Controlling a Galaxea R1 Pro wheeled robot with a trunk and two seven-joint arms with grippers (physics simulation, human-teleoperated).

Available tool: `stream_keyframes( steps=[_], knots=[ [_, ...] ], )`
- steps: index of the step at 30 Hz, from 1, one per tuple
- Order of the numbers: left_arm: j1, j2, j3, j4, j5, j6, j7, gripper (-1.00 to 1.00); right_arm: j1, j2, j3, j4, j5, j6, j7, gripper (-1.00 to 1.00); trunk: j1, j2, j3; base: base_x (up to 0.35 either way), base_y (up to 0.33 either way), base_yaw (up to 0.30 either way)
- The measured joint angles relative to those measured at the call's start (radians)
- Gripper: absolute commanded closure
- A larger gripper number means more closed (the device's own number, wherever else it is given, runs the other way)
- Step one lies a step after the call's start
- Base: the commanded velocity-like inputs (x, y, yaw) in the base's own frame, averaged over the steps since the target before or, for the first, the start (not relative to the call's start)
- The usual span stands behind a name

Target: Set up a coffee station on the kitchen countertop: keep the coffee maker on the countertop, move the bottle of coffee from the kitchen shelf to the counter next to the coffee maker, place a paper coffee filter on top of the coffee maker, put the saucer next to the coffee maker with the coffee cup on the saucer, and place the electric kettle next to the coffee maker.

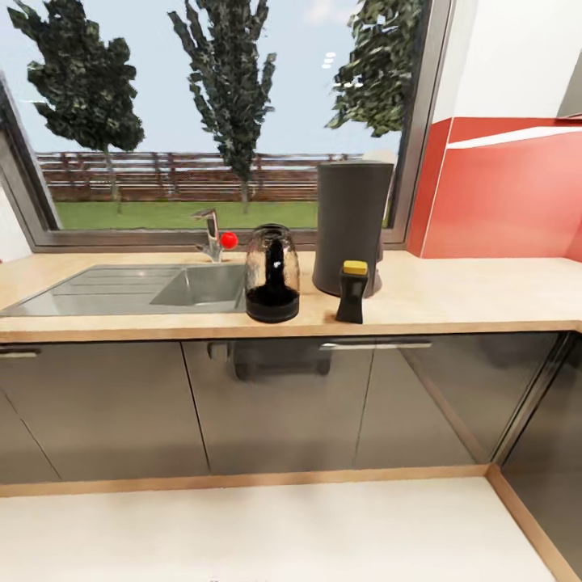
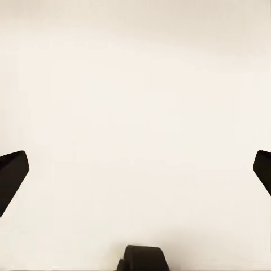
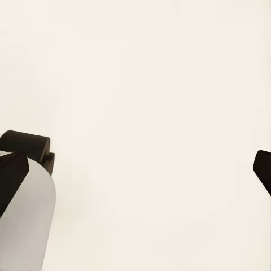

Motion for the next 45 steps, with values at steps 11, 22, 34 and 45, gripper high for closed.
stream_keyframes(
  steps=[11, 22, 34, 45],
  knots=[
    [0.0, -0.018, 0.014, -0.001, 0.0, 0.0, 0.084, -1.0, 0.0, 0.0, 0.0, 0.0, 0.0, 0.0, -0.003, -1.0, 0.0, 0.0, 0.0, 0.0, 0.0, 0.269],
    [0.0, -0.02, 0.014, -0.001, 0.0, 0.0, 0.088, -1.0, 0.0, 0.0, 0.0, 0.0, 0.0, 0.0, -0.003, -1.0, 0.0, 0.0, 0.0, 0.0, 0.0, 0.269],
    [0.0, -0.022, 0.014, 0.0, 0.0, 0.0, 0.088, -1.0, 0.0, 0.001, 0.002, 0.0, 0.002, 0.001, -0.002, -1.0, 0.0, 0.0, 0.0, 0.04, 0.0, 0.22],
    [0.0, -0.022, 0.014, 0.0, -0.001, 0.0, 0.088, -1.0, 0.0, 0.001, 0.005, 0.008, 0.007, 0.001, 0.001, -1.0, -0.001, 0.0, 0.0, 0.291, 0.059, 0.018]
  ],
)
